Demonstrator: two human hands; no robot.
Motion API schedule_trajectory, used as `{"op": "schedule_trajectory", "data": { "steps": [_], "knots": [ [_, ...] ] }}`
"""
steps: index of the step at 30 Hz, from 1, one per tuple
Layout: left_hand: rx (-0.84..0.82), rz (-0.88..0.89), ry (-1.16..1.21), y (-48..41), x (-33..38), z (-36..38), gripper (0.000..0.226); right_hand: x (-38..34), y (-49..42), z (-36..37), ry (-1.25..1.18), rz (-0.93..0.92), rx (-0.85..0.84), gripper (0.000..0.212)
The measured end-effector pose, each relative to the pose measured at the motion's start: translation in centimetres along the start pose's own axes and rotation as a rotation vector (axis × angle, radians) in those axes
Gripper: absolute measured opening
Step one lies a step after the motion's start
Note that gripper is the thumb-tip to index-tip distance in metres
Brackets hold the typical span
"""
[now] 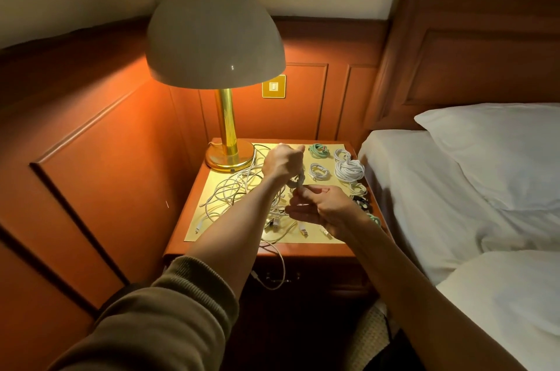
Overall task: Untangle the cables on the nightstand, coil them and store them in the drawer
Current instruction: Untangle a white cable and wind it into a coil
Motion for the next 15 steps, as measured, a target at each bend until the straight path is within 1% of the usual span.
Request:
{"op": "schedule_trajectory", "data": {
  "steps": [2, 3, 4, 6, 7, 8, 9, 10, 11, 12, 15],
  "knots": [
    [-0.101, -0.041, 0.11, -0.4, -0.1, 0.7, 0.053, -0.5, -0.3, -1.1, 0.143, 0.0, 0.006, 0.023],
    [-0.179, -0.088, 0.183, -0.2, 0.1, 1.0, 0.052, -0.8, -0.6, -1.7, 0.238, 0.002, 0.016, 0.023],
    [-0.257, -0.126, 0.205, -0.3, 0.1, 1.3, 0.051, -0.9, -0.8, -2.3, 0.332, 0.005, 0.034, 0.023],
    [-0.312, -0.146, 0.133, -1.2, 0.0, 2.1, 0.047, -0.9, -1.4, -3.2, 0.489, 0.006, 0.113, 0.021],
    [-0.31, -0.148, 0.093, -1.2, 0.2, 2.3, 0.039, -0.9, -1.7, -3.5, 0.583, -0.016, 0.176, 0.021],
    [-0.307, -0.133, 0.067, -1.2, 0.5, 2.6, 0.032, -1.1, -2.1, -3.7, 0.729, -0.068, 0.256, 0.026],
    [-0.304, -0.118, 0.054, -1.1, 0.7, 2.9, 0.027, -1.4, -2.5, -3.8, 0.926, -0.151, 0.347, 0.037],
    [-0.296, -0.111, 0.051, -1.2, 0.7, 3.2, 0.027, -1.7, -2.8, -3.7, 1.123, -0.248, 0.432, 0.048],
    [-0.297, -0.113, 0.061, -1.2, 0.7, 3.6, 0.027, -1.9, -3.0, -3.5, 1.257, -0.339, 0.489, 0.052],
    [-0.304, -0.116, 0.078, -1.1, 0.6, 3.9, 0.028, -2.0, -3.3, -3.3, 1.308, -0.396, 0.503, 0.051],
    [-0.333, -0.121, 0.126, -1.5, -0.2, 4.7, 0.028, -1.7, -4.8, -3.4, 1.283, -0.393, 0.436, 0.051]
  ]
}}
Point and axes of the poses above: each hand's wrist, its own y-axis away from the middle knuckle, its own z-axis out of the palm, x = y × z, the point moved 4 cm from there along -y, towards the middle knuckle
